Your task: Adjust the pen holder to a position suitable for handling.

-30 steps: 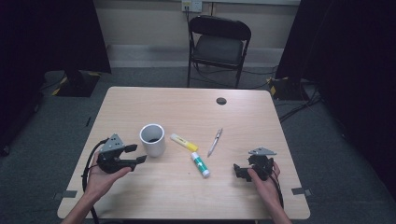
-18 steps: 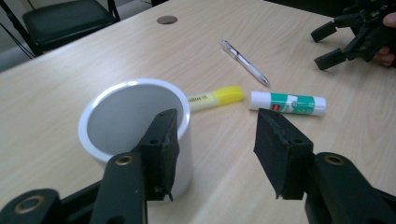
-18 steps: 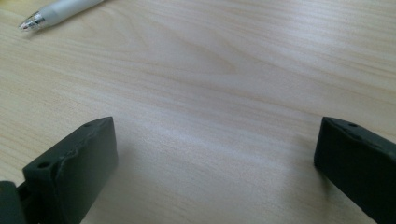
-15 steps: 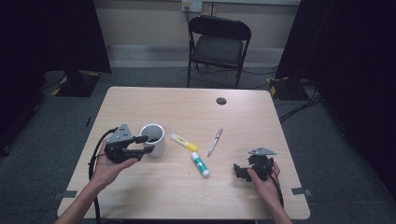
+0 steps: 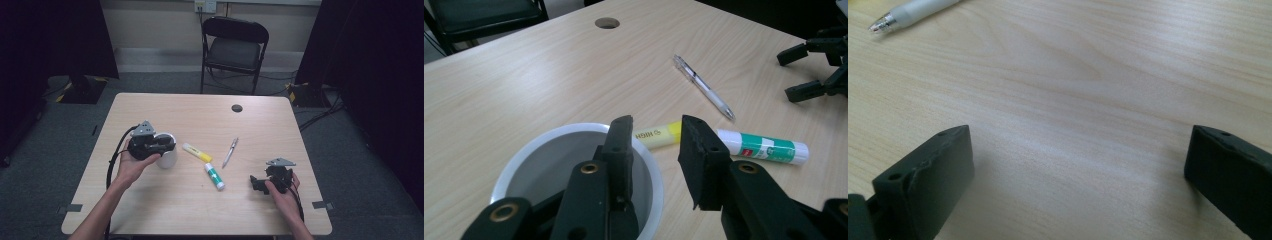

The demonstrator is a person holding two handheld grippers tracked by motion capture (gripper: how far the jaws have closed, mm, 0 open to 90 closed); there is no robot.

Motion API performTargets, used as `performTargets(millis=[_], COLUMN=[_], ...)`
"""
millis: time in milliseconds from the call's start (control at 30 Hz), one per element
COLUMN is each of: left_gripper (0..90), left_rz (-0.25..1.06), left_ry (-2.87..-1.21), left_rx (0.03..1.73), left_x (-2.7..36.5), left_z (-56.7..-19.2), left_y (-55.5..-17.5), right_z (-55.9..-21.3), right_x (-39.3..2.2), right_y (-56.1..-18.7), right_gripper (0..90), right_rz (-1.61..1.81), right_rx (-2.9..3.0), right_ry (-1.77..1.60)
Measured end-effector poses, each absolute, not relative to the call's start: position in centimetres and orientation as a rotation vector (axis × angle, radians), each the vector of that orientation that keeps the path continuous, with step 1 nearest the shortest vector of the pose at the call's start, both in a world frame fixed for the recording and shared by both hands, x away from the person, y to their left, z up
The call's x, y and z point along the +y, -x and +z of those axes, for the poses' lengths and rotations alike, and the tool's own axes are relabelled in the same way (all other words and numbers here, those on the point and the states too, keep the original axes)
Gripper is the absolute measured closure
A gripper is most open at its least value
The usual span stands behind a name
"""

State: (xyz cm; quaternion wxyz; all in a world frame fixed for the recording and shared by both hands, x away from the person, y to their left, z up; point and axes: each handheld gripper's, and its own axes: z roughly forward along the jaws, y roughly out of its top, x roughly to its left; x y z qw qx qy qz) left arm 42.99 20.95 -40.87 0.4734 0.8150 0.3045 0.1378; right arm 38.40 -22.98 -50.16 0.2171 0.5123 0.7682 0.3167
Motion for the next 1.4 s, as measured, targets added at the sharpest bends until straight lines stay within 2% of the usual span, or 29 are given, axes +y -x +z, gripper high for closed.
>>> performTargets(millis=[300,400,533,633,967,1133,1400], left_gripper=[70.0,68.9,70.9,75.5,78.5,79.4,79.8], left_rz=[0.351,0.361,0.32,0.334,0.314,0.341,0.303], left_ry=[-2.093,-2.086,-2.067,-2.079,-2.113,-2.13,-2.121], left_rx=[0.748,0.749,0.74,0.729,0.736,0.729,0.716], left_x=[20.7,20.9,21.0,20.8,20.6,20.7,20.3], left_z=[-42.1,-42.3,-42.5,-42.6,-43.1,-43.0,-43.0], left_y=[-43.3,-43.4,-43.5,-43.4,-43.4,-43.3,-42.9], right_z=[-50.2,-50.2,-50.2,-50.2,-50.2,-50.2,-50.2], right_x=[-23.0,-23.0,-23.0,-23.0,-23.0,-23.0,-23.0], right_y=[-38.4,-38.4,-38.4,-38.4,-38.4,-38.4,-38.4], right_gripper=[0.0,0.0,0.0,0.0,0.0,0.0,0.0], right_rz=[0.877,0.877,0.877,0.877,0.877,0.877,0.877], right_rx=[2.128,2.128,2.128,2.128,2.128,2.128,2.128], right_ry=[-1.419,-1.419,-1.419,-1.419,-1.419,-1.419,-1.419])
